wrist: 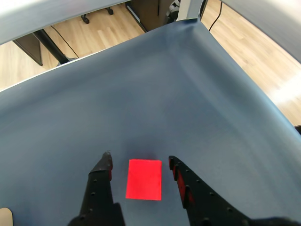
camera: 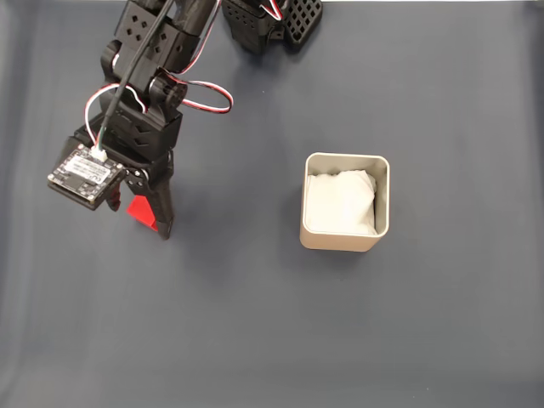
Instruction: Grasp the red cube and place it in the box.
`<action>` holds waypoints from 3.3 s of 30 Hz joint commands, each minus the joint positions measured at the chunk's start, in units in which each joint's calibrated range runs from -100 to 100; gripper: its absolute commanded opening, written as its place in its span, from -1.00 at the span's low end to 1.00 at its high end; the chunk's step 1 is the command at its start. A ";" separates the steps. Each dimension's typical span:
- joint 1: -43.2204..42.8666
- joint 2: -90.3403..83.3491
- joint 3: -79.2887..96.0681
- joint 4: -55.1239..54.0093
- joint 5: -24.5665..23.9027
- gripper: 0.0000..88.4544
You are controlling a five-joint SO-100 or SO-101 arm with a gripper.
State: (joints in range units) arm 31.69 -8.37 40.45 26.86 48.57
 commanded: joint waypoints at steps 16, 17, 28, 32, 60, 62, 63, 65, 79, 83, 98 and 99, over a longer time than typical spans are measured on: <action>2.73 -5.34 6.33 -3.33 3.57 -0.04; 2.73 -5.51 6.60 -3.33 3.66 -0.04; 2.09 -6.64 8.34 -2.92 3.52 -0.05; 1.45 -6.47 8.24 -2.92 3.08 -0.06; -0.54 -4.03 6.88 -3.00 2.00 -0.05; -0.62 -3.68 6.88 -3.33 2.00 -0.05; -0.69 -3.51 6.78 -3.57 2.00 -0.05; -0.76 -3.07 6.69 -3.82 1.95 -0.05; -1.47 -0.81 4.96 -4.39 1.37 -0.04; -1.54 -0.38 4.32 -4.47 1.17 -0.04; -1.54 0.06 3.50 -5.78 1.86 -0.46; -1.61 0.06 3.50 -5.70 1.95 -0.53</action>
State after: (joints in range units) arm 30.58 -8.19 46.64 21.17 49.89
